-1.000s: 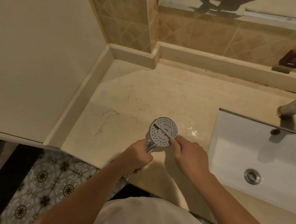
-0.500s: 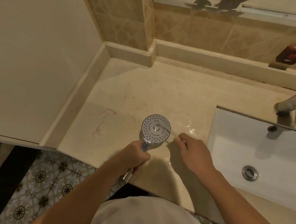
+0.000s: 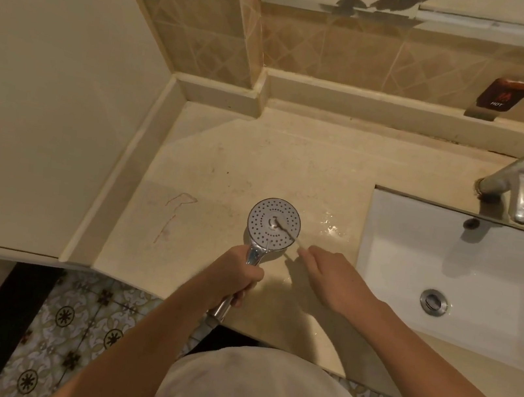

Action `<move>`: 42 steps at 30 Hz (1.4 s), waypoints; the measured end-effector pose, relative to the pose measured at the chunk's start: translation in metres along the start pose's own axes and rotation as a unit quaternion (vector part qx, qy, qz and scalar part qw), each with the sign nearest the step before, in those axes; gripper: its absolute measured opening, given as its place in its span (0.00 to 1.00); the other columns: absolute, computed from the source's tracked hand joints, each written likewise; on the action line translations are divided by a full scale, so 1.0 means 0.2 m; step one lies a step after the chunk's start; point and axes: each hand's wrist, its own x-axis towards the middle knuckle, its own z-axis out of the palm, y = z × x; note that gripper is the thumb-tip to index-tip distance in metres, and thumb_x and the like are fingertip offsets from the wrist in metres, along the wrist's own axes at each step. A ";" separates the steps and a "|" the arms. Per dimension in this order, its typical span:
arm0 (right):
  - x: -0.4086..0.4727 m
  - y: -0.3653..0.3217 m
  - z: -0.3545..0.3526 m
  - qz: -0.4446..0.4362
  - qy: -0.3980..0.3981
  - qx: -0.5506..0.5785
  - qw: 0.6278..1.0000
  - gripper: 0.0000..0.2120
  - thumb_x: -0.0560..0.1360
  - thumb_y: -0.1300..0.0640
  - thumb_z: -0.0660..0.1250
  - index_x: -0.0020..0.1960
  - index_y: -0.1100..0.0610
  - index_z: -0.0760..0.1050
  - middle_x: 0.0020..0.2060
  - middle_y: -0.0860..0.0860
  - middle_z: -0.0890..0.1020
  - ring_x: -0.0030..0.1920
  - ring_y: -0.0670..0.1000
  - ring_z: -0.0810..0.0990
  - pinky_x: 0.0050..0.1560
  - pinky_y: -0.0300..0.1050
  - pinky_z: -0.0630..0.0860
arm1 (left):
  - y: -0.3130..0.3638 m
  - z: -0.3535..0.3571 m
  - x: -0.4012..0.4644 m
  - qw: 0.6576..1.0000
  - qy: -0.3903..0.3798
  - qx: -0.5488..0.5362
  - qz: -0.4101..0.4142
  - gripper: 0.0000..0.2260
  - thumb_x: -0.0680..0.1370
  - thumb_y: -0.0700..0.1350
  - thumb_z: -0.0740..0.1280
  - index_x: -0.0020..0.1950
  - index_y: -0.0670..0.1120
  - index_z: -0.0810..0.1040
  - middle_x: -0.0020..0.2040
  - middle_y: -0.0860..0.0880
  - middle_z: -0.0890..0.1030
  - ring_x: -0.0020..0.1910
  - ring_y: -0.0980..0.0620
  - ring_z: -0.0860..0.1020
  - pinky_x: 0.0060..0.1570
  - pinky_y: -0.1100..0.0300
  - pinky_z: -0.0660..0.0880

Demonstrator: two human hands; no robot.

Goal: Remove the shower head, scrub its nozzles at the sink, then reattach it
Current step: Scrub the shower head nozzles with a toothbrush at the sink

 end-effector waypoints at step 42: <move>0.08 -0.02 -0.07 0.034 0.065 0.013 0.997 0.21 0.84 0.46 0.52 0.34 0.51 0.66 0.31 0.49 0.74 0.32 0.48 0.72 0.31 0.43 0.62 | 0.05 0.00 0.04 0.997 -0.032 -0.067 -0.029 0.05 0.79 0.37 0.66 0.48 0.46 0.73 0.26 0.48 0.72 0.21 0.52 0.67 0.21 0.61 0.67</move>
